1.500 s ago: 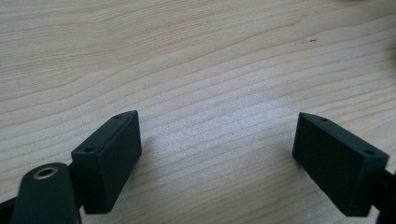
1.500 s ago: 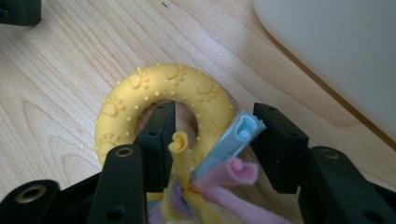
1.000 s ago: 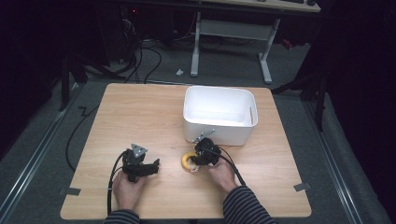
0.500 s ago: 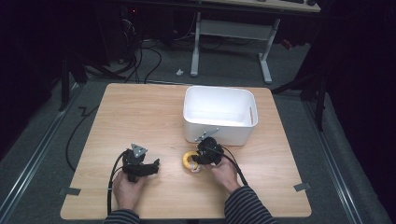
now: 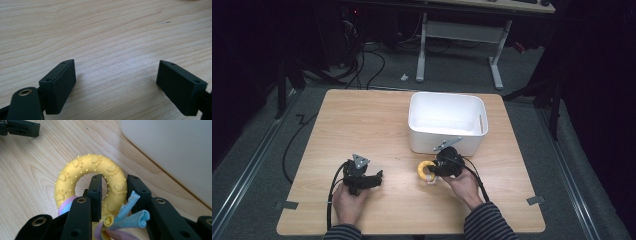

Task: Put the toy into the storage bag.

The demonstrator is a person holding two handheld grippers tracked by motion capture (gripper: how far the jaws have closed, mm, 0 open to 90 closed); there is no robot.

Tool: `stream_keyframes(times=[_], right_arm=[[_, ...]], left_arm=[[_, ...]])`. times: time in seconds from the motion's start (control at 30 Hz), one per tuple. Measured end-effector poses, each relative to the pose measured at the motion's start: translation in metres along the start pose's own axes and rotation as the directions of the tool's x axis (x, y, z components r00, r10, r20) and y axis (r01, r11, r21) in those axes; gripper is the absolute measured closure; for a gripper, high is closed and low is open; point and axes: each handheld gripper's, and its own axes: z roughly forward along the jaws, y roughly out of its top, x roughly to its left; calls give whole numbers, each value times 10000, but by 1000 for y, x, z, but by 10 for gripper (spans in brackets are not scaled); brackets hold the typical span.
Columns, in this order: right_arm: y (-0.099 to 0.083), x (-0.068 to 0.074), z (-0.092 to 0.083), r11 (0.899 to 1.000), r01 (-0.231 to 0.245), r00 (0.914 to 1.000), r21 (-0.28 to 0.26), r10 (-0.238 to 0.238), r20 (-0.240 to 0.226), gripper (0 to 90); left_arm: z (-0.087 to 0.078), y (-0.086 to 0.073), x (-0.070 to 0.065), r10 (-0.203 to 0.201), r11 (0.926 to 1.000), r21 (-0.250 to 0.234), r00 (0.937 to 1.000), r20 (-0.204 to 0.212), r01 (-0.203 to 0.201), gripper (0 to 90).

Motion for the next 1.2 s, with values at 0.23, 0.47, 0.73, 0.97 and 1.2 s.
stream_keyframes(times=[0.23,0.47,0.73,0.97,1.2], right_arm=[[-7,-6,-14,9999,0,9999,-140,2,160,669],[-18,-14,-29,9998,96,9991,-176,-89,415,669],[-36,-25,-45,9996,-249,9971,-160,260,710,669],[-47,-33,-60,9995,-242,9917,-221,268,1257,669],[-56,-41,-75,9981,-412,9886,-456,474,1431,669]], left_arm=[[0,0,0,1,10000,-2,10000,3,-1,162],[0,0,0,-5,10000,-4,10000,-1,5,162],[0,0,0,-6,10000,-6,10000,0,6,163],[0,0,0,-7,10000,-5,10000,-1,7,163],[0,0,0,-13,10000,-11,10000,-14,13,164]])
